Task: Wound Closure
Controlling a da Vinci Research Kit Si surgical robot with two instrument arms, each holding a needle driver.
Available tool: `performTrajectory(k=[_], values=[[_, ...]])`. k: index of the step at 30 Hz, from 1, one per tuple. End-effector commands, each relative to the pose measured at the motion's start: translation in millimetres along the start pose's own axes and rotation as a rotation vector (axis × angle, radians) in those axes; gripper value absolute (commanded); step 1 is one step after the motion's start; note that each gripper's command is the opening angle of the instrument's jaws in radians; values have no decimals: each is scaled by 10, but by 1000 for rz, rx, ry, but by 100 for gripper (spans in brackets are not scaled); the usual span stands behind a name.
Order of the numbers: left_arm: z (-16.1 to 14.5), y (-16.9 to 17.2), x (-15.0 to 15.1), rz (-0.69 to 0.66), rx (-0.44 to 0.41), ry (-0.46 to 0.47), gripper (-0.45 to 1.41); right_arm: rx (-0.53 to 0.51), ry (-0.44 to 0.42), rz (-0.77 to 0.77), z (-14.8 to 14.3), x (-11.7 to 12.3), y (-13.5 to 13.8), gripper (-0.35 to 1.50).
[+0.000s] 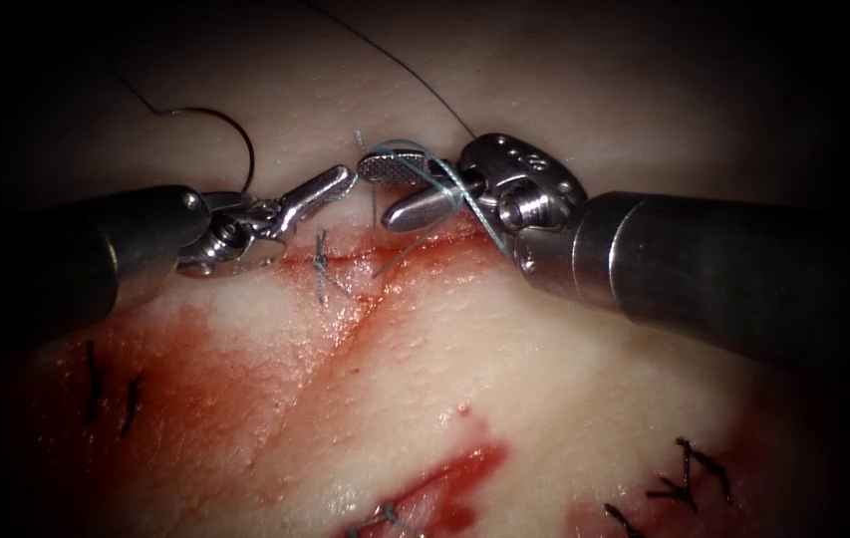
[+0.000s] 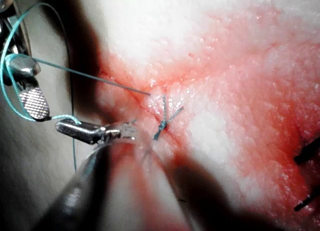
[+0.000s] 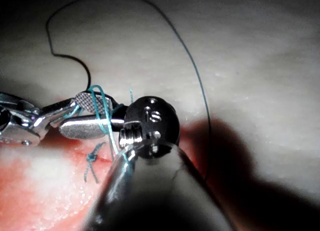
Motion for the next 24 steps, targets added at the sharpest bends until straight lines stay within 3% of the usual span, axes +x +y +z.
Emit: performTrajectory(k=[1, 4, 13, 24], values=[[8, 1, 0, 2, 6, 1, -45, 4, -1, -6, 9, 3, 13, 131], [2, -1, 17, -4, 14, 10, -45, 0, 11, -16, 9, 5, 14, 131], [-14, -5, 31, -15, 16, 17, -45, 5, 4, -32, 9, 4, 11, 131], [-10, -15, -3, -44, -9, -3, -45, 15, -19, -29, 8, -12, 7, 131]])
